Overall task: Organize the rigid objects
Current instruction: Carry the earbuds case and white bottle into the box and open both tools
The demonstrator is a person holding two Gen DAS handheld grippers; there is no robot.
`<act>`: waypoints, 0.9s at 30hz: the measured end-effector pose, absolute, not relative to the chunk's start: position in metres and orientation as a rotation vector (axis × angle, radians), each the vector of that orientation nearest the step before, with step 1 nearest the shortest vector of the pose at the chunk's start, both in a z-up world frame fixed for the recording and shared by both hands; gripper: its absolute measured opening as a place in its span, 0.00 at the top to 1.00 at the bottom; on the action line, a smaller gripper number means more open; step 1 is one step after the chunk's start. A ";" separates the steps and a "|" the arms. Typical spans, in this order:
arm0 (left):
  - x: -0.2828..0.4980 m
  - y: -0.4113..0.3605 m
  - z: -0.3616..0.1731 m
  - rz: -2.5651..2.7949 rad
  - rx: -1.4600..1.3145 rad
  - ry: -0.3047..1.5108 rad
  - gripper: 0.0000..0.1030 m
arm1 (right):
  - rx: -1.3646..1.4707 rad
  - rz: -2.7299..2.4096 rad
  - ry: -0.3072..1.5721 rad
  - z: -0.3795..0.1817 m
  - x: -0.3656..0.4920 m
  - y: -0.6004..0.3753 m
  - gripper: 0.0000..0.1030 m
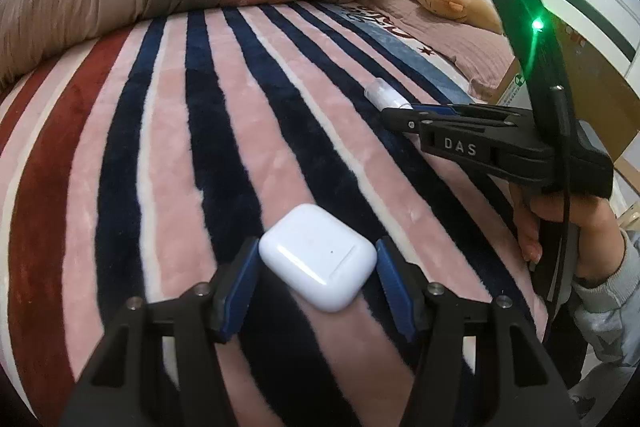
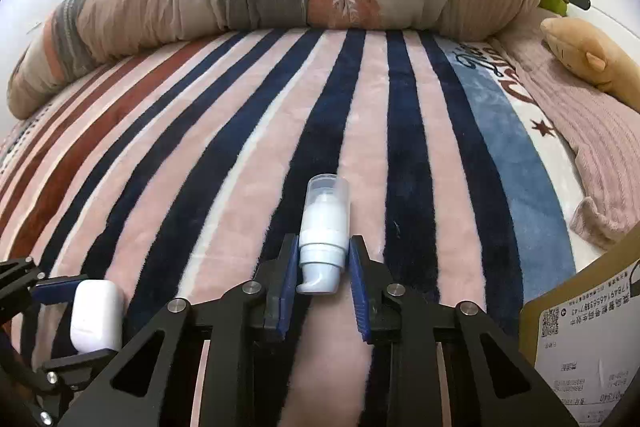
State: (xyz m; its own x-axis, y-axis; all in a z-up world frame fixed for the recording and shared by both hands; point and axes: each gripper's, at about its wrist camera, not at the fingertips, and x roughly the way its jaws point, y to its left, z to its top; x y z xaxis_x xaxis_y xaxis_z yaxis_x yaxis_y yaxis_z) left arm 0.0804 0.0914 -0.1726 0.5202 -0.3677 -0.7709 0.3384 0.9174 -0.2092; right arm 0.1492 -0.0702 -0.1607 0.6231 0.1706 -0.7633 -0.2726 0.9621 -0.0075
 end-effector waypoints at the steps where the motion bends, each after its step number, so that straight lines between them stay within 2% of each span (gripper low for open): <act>1: 0.080 0.093 -0.172 -0.425 -0.041 0.932 0.47 | -0.127 0.257 0.851 -0.158 0.146 -0.070 0.80; 7: 0.060 0.103 -0.145 -0.394 -0.041 0.892 0.47 | -0.100 0.350 0.779 -0.113 0.105 -0.063 0.81; 14: 0.019 0.096 -0.072 -0.405 -0.005 0.759 0.46 | -0.035 0.479 0.638 -0.026 0.038 -0.073 0.81; 21: 0.010 0.024 0.000 -0.585 0.043 0.645 0.46 | -0.026 0.410 0.600 0.020 0.009 -0.154 0.80; 27: 0.040 -0.071 0.026 -0.769 0.090 0.664 0.46 | -0.071 0.239 0.689 0.010 0.022 -0.240 0.80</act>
State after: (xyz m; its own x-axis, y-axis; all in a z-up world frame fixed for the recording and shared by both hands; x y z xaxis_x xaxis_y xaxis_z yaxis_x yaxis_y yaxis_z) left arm 0.0399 -0.0715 0.0261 0.5269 -0.6150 -0.5867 0.6698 0.7253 -0.1587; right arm 0.0219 -0.2401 0.0096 0.7458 0.1947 -0.6371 -0.2412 0.9704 0.0142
